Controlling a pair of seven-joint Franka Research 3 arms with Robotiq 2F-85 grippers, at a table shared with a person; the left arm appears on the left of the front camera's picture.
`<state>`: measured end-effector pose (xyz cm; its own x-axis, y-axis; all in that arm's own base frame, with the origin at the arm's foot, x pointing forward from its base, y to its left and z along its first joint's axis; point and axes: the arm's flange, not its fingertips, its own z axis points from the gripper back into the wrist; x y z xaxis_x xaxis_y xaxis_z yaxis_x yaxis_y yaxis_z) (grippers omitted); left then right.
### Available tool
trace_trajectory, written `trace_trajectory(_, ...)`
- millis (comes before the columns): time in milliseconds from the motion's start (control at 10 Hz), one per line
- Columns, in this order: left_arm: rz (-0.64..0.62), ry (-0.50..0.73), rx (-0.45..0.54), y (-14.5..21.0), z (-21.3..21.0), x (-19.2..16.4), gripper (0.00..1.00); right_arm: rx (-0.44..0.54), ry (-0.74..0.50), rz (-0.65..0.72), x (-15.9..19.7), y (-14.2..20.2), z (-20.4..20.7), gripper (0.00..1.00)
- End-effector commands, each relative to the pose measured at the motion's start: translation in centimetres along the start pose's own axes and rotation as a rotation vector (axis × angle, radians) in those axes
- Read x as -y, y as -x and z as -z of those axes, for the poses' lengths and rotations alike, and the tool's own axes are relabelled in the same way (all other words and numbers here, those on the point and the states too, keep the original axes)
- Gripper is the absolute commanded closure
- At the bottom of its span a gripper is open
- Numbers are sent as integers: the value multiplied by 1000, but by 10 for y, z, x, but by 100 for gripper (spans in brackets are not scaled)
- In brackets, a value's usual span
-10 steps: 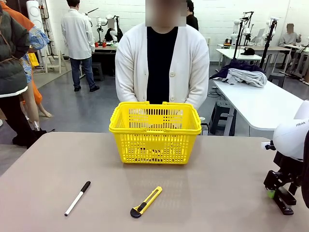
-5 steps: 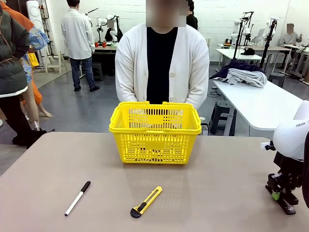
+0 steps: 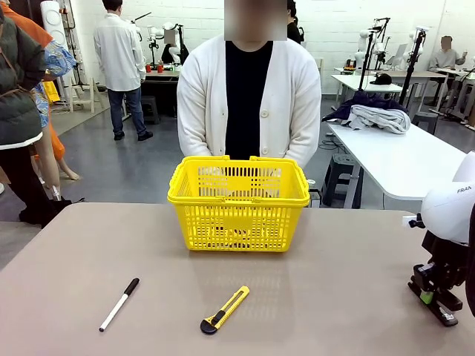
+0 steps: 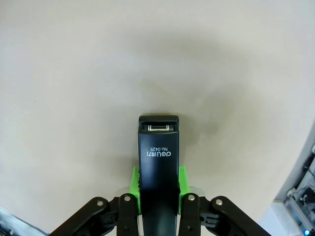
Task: Place the items the person wants into the basket.
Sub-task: Pick up the item the person points to and place it in the Market Basket.
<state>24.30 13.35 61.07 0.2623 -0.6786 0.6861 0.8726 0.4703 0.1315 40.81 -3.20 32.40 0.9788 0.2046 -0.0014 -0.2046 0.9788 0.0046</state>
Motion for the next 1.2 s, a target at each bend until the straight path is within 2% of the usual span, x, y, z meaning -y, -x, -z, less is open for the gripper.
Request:
trace_trajectory(0,-13,-8,-12,-1,1,0,0,35,30,34,-10,11,-44,86)
trace_trajectory(200,-13,-8,-12,-1,1,0,0,63,34,27,-21,-3,-127,86)
trace_trajectory(400,-13,-8,-12,-1,1,0,0,85,44,69,-31,-19,-180,86)
trace_trajectory(700,-13,-8,-12,-1,1,0,0,108,58,134,-48,-38,-214,86)
trace_trajectory(1100,-13,-8,-12,-1,1,0,0,127,51,101,-42,-29,-219,86)
